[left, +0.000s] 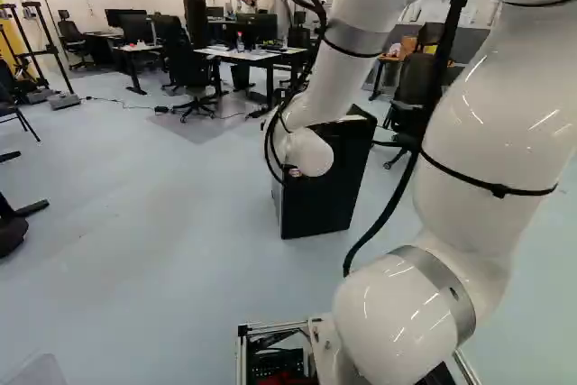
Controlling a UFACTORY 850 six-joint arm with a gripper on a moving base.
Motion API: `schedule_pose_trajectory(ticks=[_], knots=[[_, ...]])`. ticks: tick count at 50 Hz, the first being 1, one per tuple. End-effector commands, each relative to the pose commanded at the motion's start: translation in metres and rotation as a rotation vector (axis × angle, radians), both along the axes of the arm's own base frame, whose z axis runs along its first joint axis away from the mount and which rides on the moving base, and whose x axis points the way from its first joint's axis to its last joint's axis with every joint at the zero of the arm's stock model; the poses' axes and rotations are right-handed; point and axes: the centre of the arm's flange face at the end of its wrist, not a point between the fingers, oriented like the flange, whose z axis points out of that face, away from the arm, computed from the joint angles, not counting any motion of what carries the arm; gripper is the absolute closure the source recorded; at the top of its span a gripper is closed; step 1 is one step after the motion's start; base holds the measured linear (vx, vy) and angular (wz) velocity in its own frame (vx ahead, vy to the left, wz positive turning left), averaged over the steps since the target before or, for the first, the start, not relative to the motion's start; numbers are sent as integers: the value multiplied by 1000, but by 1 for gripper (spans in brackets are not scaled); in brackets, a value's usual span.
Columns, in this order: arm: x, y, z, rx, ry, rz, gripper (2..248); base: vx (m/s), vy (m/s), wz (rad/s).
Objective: Grab a drink from the fridge
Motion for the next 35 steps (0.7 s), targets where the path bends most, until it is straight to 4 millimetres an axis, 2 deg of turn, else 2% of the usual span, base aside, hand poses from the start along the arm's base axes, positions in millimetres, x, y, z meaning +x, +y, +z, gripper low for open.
schedule_pose_trajectory(ticks=[19,35], knots=[[1,19,1,32,-20,-38,3,0,0,0],[13,36,0,65,-13,-87,3,0,0,0]])
